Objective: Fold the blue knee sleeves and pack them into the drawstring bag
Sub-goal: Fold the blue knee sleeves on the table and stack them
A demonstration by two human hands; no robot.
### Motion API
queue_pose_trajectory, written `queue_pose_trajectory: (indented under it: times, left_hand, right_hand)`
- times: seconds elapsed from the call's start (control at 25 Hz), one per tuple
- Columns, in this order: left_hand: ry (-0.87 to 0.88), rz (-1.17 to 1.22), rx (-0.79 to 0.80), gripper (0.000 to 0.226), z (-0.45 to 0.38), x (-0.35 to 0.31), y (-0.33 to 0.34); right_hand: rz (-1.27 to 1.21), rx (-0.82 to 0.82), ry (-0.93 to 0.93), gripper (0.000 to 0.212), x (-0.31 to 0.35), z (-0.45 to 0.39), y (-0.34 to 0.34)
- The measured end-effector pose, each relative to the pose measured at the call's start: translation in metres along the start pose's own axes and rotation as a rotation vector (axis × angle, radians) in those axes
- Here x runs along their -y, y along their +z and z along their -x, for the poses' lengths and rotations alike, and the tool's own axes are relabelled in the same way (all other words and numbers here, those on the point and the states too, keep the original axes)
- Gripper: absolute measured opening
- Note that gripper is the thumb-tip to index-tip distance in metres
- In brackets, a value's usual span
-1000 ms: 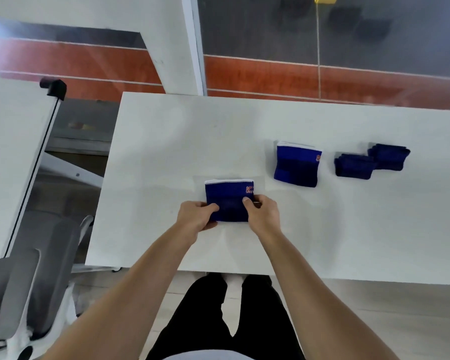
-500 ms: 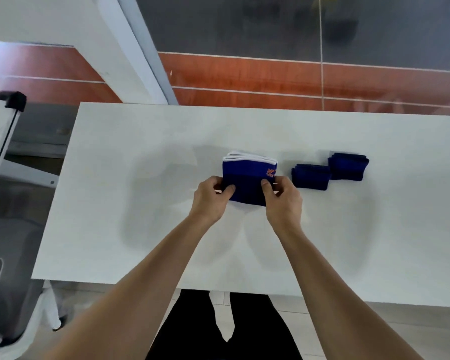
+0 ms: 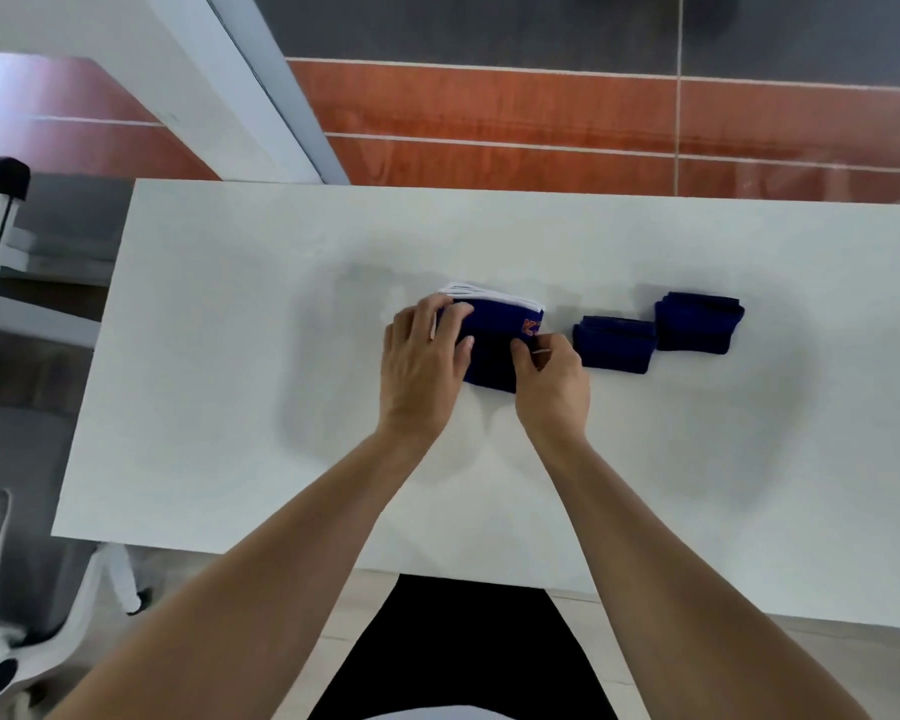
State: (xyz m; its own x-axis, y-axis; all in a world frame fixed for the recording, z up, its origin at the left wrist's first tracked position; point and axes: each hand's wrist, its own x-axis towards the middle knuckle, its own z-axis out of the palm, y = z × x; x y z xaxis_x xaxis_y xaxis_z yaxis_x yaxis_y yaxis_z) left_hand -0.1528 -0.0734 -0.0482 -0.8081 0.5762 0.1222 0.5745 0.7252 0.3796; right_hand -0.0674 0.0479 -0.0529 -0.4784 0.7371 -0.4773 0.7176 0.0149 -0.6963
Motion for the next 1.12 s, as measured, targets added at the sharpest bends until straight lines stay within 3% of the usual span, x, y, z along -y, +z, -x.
queue_pose_trajectory:
  times: [0.04, 0.12, 0.2, 0.32, 0.6, 0.76, 0.84, 0.96, 1.12]
  left_hand:
    - [0.135, -0.092, 0.052, 0.041, 0.000, 0.000, 0.005]
    - [0.227, -0.173, 0.196, 0.050, -0.002, 0.002, 0.016]
    - [0.168, -0.168, 0.295, 0.056, -0.003, 0.005, 0.024]
    - [0.115, -0.141, 0.385, 0.061, -0.004, 0.007, 0.028]
    - [0.082, -0.232, 0.410, 0.061, -0.014, -0.006, 0.019]
    - [0.081, -0.247, 0.249, 0.055, -0.030, -0.046, 0.008]
    - [0.172, -0.194, 0.225, 0.060, -0.037, -0.074, 0.011]
    - [0.287, -0.149, 0.374, 0.067, -0.039, -0.118, 0.028]
    - [0.179, -0.190, 0.545, 0.067, -0.037, -0.143, 0.059]
  right_hand:
    - [0.029, -0.007, -0.008, 0.018, 0.001, -0.001, 0.001]
    - [0.088, -0.067, -0.076, 0.019, 0.004, -0.003, 0.002]
    - [0.254, -0.173, -0.311, 0.028, 0.000, -0.004, 0.003]
    - [0.539, -0.187, -0.590, 0.031, -0.014, -0.001, 0.005]
    - [0.559, -0.131, -0.598, 0.028, -0.011, -0.006, -0.016]
    - [0.521, -0.241, -0.546, 0.035, -0.015, -0.031, -0.080]
    - [0.569, -0.240, -0.457, 0.046, -0.021, -0.049, -0.114]
    - [0.658, -0.143, -0.397, 0.061, -0.034, -0.076, -0.152]
    - [0.799, 0.088, -0.401, 0.071, -0.050, -0.105, -0.176]
